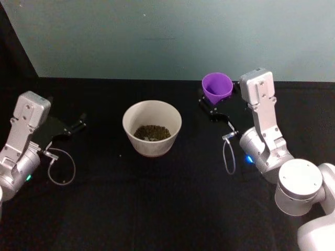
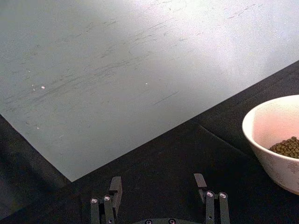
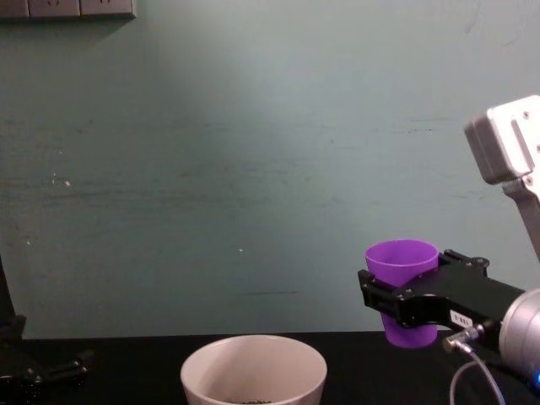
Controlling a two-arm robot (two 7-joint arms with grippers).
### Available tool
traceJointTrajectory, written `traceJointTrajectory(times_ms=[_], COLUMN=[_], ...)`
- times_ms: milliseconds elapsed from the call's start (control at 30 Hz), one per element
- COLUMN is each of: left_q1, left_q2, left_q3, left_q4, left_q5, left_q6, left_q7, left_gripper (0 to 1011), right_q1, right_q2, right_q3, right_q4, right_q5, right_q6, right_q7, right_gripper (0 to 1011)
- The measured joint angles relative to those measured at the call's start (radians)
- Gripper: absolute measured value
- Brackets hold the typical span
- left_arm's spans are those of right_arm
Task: Pick up the cup and pour the mung beans from the cup into the bowl.
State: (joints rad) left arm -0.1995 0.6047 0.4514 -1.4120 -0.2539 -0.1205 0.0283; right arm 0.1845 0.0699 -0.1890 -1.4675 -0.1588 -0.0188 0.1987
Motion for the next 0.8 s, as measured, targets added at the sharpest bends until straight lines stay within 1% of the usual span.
traceJointTrajectory(times_ms=[167, 800], left_q1=[0.0, 0.0], left_q2=[0.0, 0.0], left_q3=[0.0, 0.0], left_q4=[0.0, 0.0], left_q5=[0.0, 0.0], left_q6=[0.0, 0.0], left_q7=[0.0, 0.0], left_gripper=[1000, 1000], right_q1=[-0.003, 0.0], right_q2=[0.014, 0.015], right_q3=[-0.009, -0.011], right_q4=[-0.005, -0.005], right_q5=[0.008, 0.002], right_q6=[0.005, 0.01], right_q7=[0.0, 0.006], right_gripper=[726, 726])
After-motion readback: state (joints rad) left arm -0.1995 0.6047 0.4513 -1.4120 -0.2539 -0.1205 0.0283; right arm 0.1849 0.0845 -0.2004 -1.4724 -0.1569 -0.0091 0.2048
